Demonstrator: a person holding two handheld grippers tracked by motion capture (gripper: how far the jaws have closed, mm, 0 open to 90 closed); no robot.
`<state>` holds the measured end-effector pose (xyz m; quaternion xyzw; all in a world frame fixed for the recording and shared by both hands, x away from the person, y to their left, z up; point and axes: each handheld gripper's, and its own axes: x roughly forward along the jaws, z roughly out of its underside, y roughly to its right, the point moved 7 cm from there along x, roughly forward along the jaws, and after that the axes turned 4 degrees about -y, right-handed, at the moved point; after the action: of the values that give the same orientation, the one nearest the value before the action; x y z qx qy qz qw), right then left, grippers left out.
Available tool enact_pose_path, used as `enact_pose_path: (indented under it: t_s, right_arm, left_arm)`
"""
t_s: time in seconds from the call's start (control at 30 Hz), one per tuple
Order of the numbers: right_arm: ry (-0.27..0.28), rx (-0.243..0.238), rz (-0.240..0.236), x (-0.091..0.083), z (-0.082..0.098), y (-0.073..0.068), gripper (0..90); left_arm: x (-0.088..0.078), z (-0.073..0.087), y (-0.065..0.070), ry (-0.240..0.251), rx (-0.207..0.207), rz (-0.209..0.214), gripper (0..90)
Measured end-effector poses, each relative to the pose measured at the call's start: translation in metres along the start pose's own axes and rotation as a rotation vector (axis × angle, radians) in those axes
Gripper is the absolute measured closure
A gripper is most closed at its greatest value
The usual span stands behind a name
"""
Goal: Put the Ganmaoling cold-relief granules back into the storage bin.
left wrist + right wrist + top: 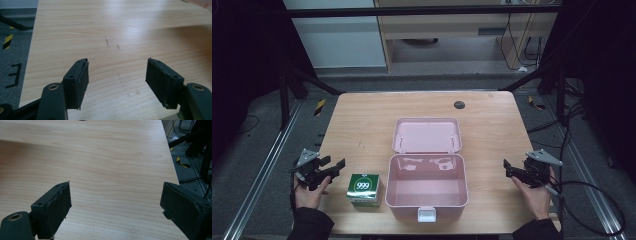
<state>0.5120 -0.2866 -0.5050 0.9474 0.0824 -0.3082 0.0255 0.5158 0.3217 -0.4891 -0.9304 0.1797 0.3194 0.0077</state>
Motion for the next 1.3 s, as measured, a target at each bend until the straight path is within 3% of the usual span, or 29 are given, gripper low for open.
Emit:
enact_pose_path:
  t_s: [0.27,0.4,0.57,0.6,0.67,0.7,0.83,0.97,1.13,1.23,1.27,1.3]
  right_arm:
    - [0.038,-0.019,0.016,-0.001,0.003,0.002,12.5]
    - [0.024,-0.03,0.01,0.001,0.006,0.001,13.3]
    - [0.001,-0.06,0.006,0.005,0.009,-0.002,13.3]
    - [-0.003,-0.063,0.005,0.005,0.01,-0.003,13.2]
    - [-0.006,-0.069,0.004,0.006,0.01,-0.003,13.0]
    - [-0.006,-0.069,0.004,0.006,0.01,-0.003,13.0]
    - [-0.007,-0.067,-0.004,0.006,0.011,-0.004,12.4]
    - [-0.011,-0.073,-0.004,0.007,0.012,-0.003,12.1]
    - [-0.016,-0.081,-0.009,0.008,0.013,-0.003,11.7]
    - [-0.02,-0.091,-0.01,0.009,0.014,-0.004,11.3]
    - [-0.023,-0.095,-0.012,0.009,0.015,-0.005,11.1]
    - [-0.023,-0.095,-0.012,0.009,0.015,-0.005,11.1]
  left_arm:
    - [-0.017,-0.018,0.004,0.012,0.086,0.101,33.2]
    - [-0.026,-0.025,0.005,-0.045,0.162,0.171,31.3]
    - [-0.035,-0.033,0.015,-0.081,0.248,0.261,27.3]
    - [-0.035,-0.033,0.015,-0.081,0.248,0.261,26.8]
    - [-0.037,-0.036,0.023,-0.118,0.315,0.285,25.7]
    - [-0.037,-0.036,0.023,-0.118,0.315,0.285,24.3]
    - [-0.036,-0.039,0.037,-0.171,0.413,0.319,20.3]
    - [-0.034,-0.039,0.043,-0.207,0.458,0.33,18.6]
    - [-0.032,-0.036,0.056,-0.26,0.563,0.367,16.2]
    - [-0.032,-0.033,0.06,-0.283,0.595,0.39,15.9]
    - [-0.032,-0.029,0.064,-0.308,0.637,0.407,15.0]
    - [-0.032,-0.029,0.064,-0.308,0.637,0.407,14.6]
